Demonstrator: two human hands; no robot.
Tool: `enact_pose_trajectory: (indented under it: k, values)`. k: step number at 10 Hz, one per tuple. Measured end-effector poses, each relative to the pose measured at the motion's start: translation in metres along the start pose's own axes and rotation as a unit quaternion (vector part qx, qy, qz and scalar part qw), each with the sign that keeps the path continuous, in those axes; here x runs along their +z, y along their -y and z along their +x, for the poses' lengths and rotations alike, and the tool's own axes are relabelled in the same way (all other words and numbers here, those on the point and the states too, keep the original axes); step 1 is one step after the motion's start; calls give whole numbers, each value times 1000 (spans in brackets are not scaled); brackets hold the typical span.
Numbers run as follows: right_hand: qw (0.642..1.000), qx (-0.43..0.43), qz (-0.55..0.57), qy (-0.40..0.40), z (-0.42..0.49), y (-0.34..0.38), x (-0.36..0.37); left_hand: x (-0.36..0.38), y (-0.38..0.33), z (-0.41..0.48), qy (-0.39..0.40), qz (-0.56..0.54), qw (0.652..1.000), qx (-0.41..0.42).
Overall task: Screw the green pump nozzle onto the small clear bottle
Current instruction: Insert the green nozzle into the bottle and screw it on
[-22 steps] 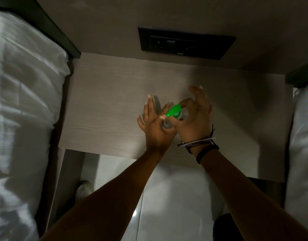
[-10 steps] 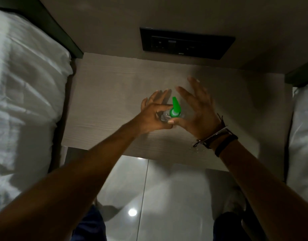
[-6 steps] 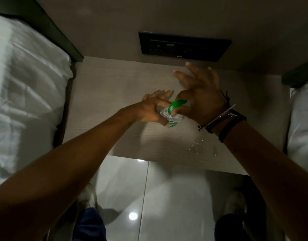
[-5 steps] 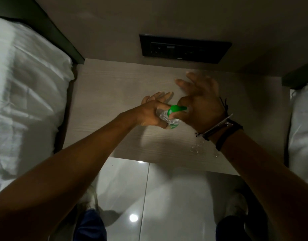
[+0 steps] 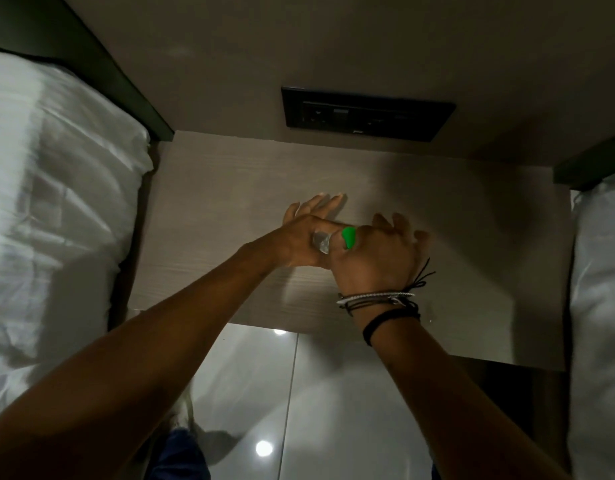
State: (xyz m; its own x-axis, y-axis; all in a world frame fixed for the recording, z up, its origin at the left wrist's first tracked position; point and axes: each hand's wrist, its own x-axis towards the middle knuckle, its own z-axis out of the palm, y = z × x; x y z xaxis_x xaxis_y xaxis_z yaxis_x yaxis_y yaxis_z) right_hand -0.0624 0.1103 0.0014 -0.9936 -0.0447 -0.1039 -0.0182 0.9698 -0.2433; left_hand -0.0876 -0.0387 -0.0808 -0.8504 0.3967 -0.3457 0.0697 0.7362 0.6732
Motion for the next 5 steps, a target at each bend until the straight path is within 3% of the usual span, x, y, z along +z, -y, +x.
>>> enact_pose_trajectory:
  k: [2,4,5]
  values:
    - [999,32,18,26,-2,2,1,2,9,5,5,15,1000,1]
    - [988,61,-64,130,-6,-1,-20,-15,-6,-7,9,167,986,-1]
    - [991,44,-51,114,-20,-22,-54,-46,-20,-39,-15,202,979,7]
